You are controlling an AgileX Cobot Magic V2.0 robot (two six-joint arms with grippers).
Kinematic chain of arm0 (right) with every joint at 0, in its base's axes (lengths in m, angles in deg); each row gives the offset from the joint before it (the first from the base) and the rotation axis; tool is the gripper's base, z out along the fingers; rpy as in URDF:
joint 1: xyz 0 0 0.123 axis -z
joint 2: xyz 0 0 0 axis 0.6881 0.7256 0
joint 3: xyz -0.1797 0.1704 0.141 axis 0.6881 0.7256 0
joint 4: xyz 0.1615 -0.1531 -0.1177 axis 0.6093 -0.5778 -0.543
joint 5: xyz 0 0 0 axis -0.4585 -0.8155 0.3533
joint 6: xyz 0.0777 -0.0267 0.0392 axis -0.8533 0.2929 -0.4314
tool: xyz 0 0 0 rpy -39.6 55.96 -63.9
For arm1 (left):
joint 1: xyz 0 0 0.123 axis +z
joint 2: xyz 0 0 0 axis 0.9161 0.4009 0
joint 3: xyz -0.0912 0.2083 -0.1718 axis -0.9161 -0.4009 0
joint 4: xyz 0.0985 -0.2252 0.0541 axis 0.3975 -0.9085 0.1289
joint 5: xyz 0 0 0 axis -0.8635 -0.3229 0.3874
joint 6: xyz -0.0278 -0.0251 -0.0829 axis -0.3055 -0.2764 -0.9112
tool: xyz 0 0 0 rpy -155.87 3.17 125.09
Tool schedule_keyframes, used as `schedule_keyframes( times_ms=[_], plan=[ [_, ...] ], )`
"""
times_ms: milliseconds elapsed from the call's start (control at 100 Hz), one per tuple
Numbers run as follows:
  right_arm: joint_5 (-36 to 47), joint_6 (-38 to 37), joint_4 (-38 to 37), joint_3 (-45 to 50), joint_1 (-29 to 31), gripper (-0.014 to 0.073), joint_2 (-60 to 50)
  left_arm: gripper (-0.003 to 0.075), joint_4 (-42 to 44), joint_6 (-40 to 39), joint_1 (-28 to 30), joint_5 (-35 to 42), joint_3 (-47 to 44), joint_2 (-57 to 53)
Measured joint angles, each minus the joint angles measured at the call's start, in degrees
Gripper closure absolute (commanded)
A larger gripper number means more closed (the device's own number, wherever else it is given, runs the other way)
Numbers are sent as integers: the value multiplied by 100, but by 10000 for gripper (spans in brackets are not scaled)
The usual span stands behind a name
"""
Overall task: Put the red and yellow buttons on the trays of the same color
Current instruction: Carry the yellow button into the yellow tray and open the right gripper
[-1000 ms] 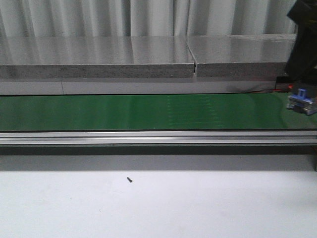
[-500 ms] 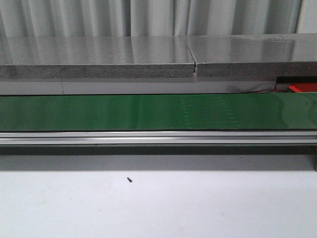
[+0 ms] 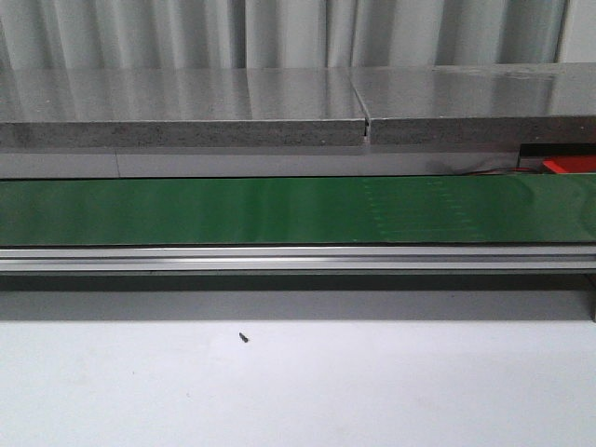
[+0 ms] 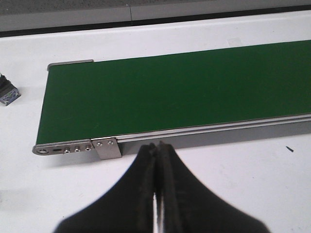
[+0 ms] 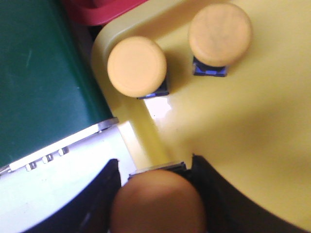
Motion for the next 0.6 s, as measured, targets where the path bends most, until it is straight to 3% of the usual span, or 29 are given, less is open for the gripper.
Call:
schedule_keyframes(
  times_ms=[600],
  plan=[
    [684, -287, 106, 4, 316, 342, 750, 738, 0, 0, 0, 0, 0, 0]
  ],
)
